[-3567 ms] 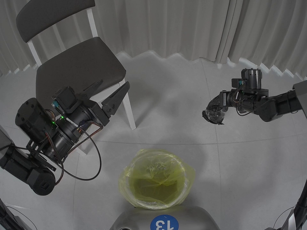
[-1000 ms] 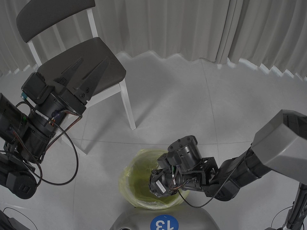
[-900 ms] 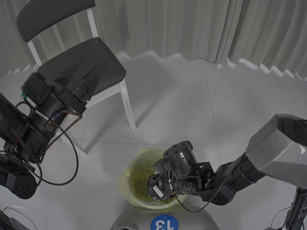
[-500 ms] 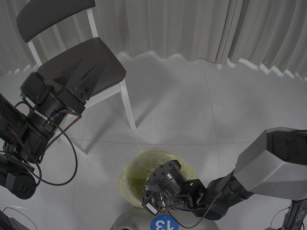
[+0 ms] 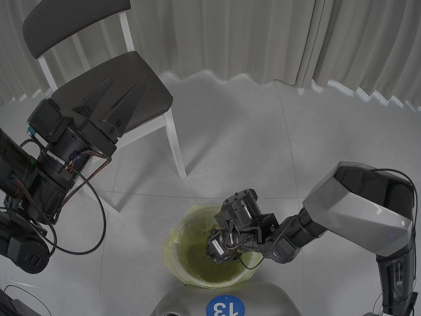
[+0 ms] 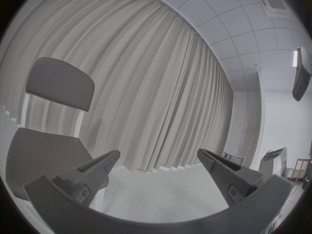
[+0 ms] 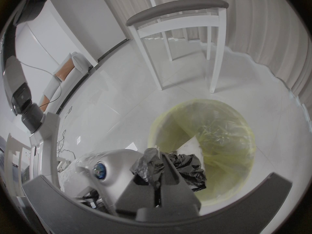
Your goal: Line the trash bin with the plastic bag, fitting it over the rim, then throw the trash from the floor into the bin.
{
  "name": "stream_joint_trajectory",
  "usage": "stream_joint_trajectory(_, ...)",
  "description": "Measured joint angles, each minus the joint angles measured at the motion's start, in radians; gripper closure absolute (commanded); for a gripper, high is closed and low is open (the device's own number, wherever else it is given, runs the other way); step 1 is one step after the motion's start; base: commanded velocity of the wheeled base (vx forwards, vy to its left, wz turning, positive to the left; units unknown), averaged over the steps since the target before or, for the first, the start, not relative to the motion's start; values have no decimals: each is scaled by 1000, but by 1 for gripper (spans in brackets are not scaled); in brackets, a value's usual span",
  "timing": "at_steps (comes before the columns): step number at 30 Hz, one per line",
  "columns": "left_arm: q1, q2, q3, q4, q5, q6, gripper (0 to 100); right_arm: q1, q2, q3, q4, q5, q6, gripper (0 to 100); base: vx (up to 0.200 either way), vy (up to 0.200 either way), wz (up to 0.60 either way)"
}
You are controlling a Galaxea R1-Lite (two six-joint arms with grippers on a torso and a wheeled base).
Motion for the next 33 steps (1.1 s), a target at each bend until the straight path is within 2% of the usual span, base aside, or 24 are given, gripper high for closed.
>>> stream_joint_trajectory(6, 0, 1, 0, 0, 0, 0, 0, -81, 59, -65, 6, 3, -7, 100, 0, 0, 0)
stream_joint_trajectory(11, 0, 1, 1, 0, 0, 0, 0, -94, 47, -71, 7, 4, -6, 100, 0, 0, 0)
stream_joint_trajectory(14, 0, 1, 1, 0, 0, 0, 0, -58, 28, -55, 7, 4, -1, 100, 0, 0, 0)
stream_joint_trajectory(21, 0, -1, 1, 0, 0, 1, 0, 90, 22, -17, 7, 5, 5, 100, 0, 0, 0)
stream_joint_trajectory(27, -2, -3, 2, 0, 0, 1, 0, 126, 72, -96, 6, 4, 8, 100, 0, 0, 0)
stream_joint_trajectory(33, -1, -4, 2, -1, 0, 1, 0, 106, 82, -68, 5, 5, 9, 100, 0, 0, 0)
